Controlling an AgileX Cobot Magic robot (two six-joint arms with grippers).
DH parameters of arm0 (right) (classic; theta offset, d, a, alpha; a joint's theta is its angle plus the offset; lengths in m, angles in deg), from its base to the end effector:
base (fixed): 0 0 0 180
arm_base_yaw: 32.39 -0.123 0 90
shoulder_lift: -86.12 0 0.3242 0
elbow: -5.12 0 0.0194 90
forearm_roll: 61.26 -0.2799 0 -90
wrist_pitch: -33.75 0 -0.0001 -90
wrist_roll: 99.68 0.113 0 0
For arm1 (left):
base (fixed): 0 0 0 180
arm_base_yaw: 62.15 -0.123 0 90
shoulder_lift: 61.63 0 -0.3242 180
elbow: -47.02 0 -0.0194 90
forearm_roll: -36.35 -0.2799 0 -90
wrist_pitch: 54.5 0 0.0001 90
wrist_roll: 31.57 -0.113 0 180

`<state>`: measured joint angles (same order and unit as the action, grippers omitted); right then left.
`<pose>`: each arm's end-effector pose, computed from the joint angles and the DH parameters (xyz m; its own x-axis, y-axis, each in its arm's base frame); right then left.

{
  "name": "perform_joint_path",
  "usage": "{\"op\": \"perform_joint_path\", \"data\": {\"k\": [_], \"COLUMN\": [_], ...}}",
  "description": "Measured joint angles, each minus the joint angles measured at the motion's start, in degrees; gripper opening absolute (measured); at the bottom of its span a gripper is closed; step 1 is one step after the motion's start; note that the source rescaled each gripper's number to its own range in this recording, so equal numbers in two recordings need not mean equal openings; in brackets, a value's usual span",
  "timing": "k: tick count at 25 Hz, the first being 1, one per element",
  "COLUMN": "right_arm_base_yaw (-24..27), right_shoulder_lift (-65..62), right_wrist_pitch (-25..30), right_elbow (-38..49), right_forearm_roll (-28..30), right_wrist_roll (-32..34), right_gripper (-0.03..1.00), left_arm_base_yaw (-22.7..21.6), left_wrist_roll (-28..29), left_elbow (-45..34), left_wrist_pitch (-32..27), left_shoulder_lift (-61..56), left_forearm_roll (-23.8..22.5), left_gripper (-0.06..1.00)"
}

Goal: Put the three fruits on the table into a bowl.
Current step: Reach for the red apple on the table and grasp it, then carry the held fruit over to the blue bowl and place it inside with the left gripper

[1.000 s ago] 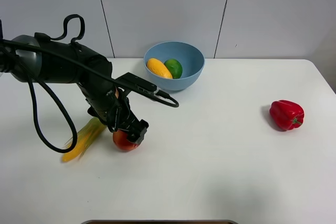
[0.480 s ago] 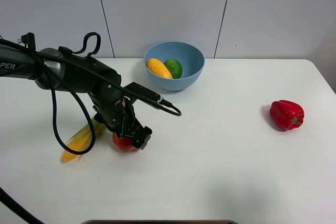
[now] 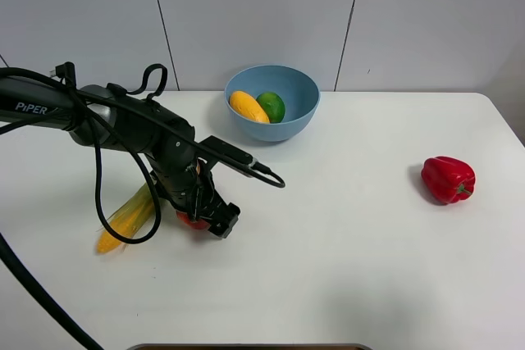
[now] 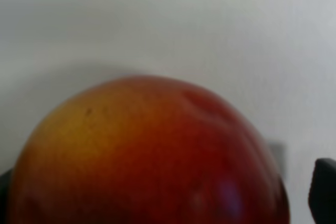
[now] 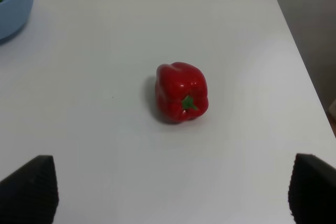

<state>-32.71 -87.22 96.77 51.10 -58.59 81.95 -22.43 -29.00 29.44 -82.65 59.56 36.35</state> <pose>-0.0095 -0.0047 0.2969 -0.4324 0.0049 -0.9017 0.0350 0.9993 -0.0114 0.3019 -0.2508 0.0925 -0.7771 0.5873 -0.2261 0.6048 0.7963 -0.0101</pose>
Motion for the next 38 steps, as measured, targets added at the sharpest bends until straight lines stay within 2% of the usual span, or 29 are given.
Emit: {"op": "perform_joint_path", "data": {"k": [1, 2, 3, 4, 5, 6, 23, 32, 35, 38], "right_arm_base_yaw": [0.00, 0.00, 0.00, 0.00, 0.00, 0.00, 0.00, 0.00, 0.00, 0.00], "right_shoulder_lift": [0.00, 0.00, 0.00, 0.00, 0.00, 0.00, 0.00, 0.00, 0.00, 0.00], "right_wrist_pitch": [0.00, 0.00, 0.00, 0.00, 0.00, 0.00, 0.00, 0.00, 0.00, 0.00], "right_elbow": [0.00, 0.00, 0.00, 0.00, 0.00, 0.00, 0.00, 0.00, 0.00, 0.00], "right_forearm_roll": [0.00, 0.00, 0.00, 0.00, 0.00, 0.00, 0.00, 0.00, 0.00, 0.00], "right_wrist_roll": [0.00, 0.00, 0.00, 0.00, 0.00, 0.00, 0.00, 0.00, 0.00, 0.00], "right_gripper": [0.91, 0.91, 0.91, 0.91, 0.91, 0.91, 0.91, 0.91, 0.91, 0.91], "left_arm_base_yaw": [0.00, 0.00, 0.00, 0.00, 0.00, 0.00, 0.00, 0.00, 0.00, 0.00], "left_wrist_roll": [0.00, 0.00, 0.00, 0.00, 0.00, 0.00, 0.00, 0.00, 0.00, -0.67], "left_elbow": [0.00, 0.00, 0.00, 0.00, 0.00, 0.00, 0.00, -0.06, -0.06, 0.09], "left_wrist_pitch": [0.37, 0.83, 1.17, 1.43, 1.82, 2.13, 1.97, 0.42, 2.34, 7.21], "left_shoulder_lift": [0.00, 0.00, 0.00, 0.00, 0.00, 0.00, -0.51, -12.74, -17.35, -20.42], "left_forearm_roll": [0.00, 0.00, 0.00, 0.00, 0.00, 0.00, 0.00, 0.00, -1.36, -1.83], "left_gripper": [0.95, 0.84, 0.67, 0.41, 0.07, 0.00, 0.01, 0.01, 0.01, 0.01]}}
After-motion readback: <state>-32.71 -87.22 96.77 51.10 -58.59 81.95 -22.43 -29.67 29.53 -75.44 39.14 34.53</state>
